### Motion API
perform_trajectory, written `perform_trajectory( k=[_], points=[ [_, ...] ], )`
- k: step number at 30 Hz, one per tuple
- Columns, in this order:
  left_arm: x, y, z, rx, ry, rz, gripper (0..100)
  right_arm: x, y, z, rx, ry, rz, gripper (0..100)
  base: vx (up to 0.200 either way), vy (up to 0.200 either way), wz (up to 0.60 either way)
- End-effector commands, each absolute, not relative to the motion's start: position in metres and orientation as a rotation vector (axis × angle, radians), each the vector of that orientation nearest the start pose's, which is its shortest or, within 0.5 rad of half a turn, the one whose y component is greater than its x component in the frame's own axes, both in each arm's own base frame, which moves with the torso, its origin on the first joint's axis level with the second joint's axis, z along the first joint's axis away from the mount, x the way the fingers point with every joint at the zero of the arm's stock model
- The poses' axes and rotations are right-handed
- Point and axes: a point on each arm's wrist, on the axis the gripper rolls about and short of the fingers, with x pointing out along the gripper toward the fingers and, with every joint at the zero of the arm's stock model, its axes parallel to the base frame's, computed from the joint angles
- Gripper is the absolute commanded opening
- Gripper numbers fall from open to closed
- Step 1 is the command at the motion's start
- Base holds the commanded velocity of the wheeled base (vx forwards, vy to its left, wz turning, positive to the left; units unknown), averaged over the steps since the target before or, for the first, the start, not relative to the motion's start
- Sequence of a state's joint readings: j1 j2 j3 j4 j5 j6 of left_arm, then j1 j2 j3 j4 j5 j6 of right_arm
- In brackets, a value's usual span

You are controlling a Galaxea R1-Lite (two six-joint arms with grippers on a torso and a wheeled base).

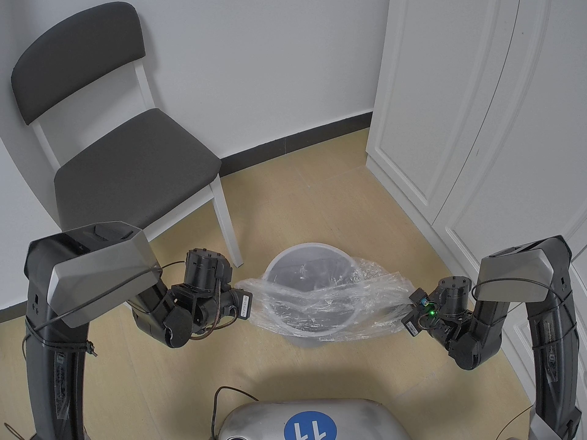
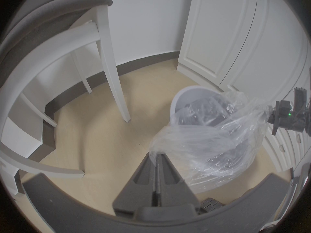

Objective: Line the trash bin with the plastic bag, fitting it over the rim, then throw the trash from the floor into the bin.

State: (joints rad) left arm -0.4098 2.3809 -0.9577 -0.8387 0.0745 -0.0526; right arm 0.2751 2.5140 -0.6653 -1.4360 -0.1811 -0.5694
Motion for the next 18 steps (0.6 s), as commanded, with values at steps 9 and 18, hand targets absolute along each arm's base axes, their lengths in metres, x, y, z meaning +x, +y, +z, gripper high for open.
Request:
perform_trajectory(
  k=[9, 18],
  points=[
    [0.378, -0.155, -0.039, 0.097, 0.63, -0.293, 0, 0.349, 0.092, -0.061, -0.661, 0.401, 0.209, 0, 0.0, 0.0, 0.0],
    [0.389, -0.14, -0.046, 0.083, 0.638, -0.259, 0, 0.349, 0.092, -0.062, -0.662, 0.406, 0.21, 0, 0.0, 0.0, 0.0]
  ],
)
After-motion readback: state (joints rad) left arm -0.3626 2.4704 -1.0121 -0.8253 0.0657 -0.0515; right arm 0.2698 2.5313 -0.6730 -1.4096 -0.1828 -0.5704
